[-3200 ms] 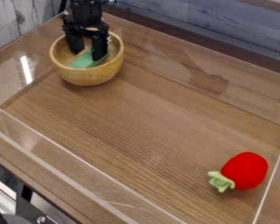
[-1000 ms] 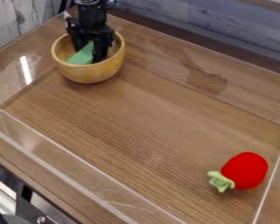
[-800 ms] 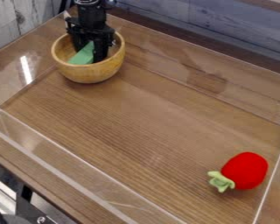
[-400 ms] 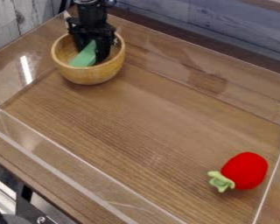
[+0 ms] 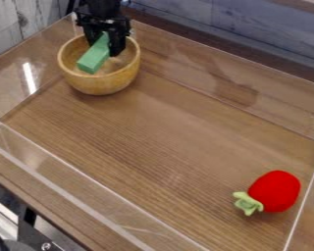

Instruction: Remove the green block from the brown bowl and put it on the table

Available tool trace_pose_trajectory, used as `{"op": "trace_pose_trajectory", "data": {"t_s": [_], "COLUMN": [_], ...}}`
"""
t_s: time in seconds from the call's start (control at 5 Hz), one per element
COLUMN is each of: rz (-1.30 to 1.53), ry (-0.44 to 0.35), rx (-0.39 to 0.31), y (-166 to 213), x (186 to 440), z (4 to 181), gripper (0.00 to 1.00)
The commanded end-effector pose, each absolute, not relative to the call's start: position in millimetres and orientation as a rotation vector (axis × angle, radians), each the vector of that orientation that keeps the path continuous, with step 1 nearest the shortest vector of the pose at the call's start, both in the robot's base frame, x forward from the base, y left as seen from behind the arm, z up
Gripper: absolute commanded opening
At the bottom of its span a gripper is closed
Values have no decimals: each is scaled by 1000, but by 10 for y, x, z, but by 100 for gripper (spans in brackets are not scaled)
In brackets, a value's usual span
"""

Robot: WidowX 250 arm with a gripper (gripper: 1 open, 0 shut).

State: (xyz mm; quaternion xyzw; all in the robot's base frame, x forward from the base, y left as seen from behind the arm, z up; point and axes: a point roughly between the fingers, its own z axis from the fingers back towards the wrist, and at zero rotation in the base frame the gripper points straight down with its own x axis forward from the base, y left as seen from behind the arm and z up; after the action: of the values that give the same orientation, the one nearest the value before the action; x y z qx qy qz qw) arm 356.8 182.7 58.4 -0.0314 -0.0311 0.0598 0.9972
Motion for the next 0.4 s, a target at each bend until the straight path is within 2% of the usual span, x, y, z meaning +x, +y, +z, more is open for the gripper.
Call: {"op": "trace_pose_trajectory", "data": {"t_s": [0.0,0.2], "rz": [128,130], "ry": [-157,-174], "rx": [-39,-52], "y": [1864,1845], "x": [3595,3587], "z": [1030,1144], "gripper": [0,0]}}
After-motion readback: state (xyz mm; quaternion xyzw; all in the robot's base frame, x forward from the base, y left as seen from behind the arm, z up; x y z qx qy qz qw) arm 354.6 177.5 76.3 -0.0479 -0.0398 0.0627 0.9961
